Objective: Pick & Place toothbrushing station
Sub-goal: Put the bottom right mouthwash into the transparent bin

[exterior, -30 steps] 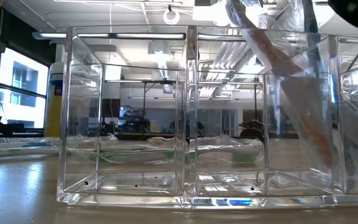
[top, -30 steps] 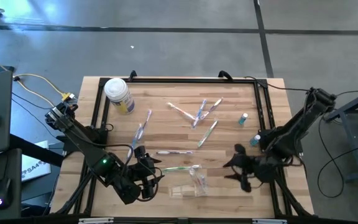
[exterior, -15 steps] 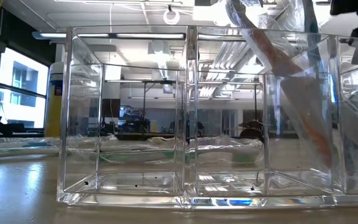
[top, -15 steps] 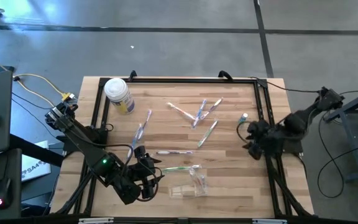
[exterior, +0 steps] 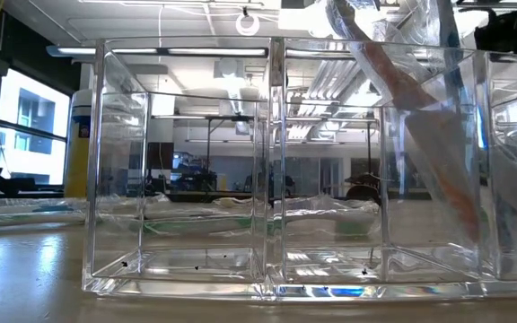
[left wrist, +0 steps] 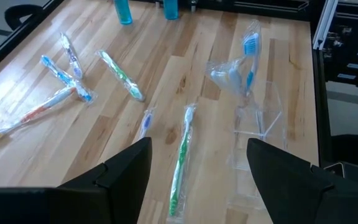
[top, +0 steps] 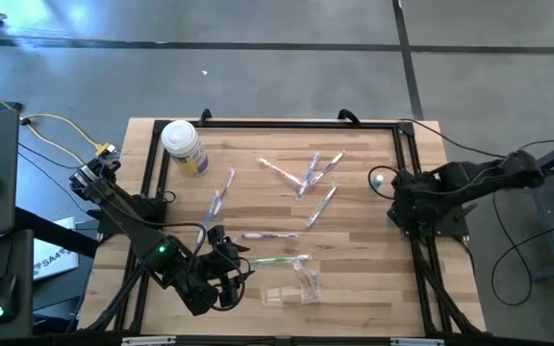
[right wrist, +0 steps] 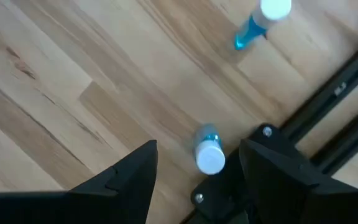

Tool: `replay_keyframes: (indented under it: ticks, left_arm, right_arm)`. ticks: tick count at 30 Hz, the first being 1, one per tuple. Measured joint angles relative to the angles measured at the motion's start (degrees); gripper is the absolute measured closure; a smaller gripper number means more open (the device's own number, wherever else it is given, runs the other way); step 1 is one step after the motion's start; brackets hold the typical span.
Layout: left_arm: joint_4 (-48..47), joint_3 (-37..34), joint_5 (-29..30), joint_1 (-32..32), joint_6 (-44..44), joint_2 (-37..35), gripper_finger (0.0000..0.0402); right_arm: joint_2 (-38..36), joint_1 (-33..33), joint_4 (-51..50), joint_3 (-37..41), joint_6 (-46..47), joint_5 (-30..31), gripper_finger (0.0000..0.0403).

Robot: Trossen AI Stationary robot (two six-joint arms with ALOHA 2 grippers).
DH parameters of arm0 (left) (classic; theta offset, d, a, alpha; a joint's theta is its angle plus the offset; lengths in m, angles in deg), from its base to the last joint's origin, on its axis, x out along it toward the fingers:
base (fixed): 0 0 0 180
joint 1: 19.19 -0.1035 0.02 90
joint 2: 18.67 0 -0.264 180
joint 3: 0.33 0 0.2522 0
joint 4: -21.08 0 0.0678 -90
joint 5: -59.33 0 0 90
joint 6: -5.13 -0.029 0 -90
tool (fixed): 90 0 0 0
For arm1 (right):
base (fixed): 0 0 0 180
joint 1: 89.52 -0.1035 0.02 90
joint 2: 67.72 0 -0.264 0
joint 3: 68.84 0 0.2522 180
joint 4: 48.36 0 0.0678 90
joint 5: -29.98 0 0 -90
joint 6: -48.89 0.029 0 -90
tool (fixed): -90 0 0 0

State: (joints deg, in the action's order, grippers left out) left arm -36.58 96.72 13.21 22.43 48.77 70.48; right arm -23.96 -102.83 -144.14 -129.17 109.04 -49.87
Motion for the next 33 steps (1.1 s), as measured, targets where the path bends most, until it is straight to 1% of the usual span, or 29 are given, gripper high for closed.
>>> replay_keyframes:
  ticks: [5, 8, 11, 19, 26, 31, 33]
  left_arm:
    - [-0.21, 0.00, -0.01, 0.00, 0.00, 0.00, 0.0140]
    - [-0.33, 0.00, -0.01, 0.00, 0.17, 0.00, 0.0140]
    - [-0.37, 0.00, -0.01, 0.00, 0.17, 0.00, 0.0140]
    - [-0.44, 0.00, -0.01, 0.00, 0.18, 0.00, 0.0140]
    - [-0.42, 0.00, -0.01, 0.00, 0.20, 0.00, 0.0140]
    - [-0.42, 0.00, -0.01, 0.00, 0.20, 0.00, 0.0140]
    - [-0.42, 0.00, -0.01, 0.00, 0.22, 0.00, 0.0140]
  right_arm:
    - [2.37, 2.69, -0.27, 0.00, -0.73, -0.25, 0.0182]
    - [4.04, 3.93, -0.86, 0.00, -1.78, -2.20, 0.0183]
    - [6.27, 4.53, -1.77, 0.00, -2.09, -2.86, 0.0183]
    - [11.08, 4.51, -2.36, 0.00, -10.69, -3.17, 0.0183]
    - [11.96, 4.49, -2.69, 0.00, -17.84, -4.81, 0.0183]
    - [11.96, 4.47, -2.89, 0.00, -18.32, -6.28, 0.0183]
    - [11.96, 4.49, -2.93, 0.00, -16.96, -6.25, 0.0183]
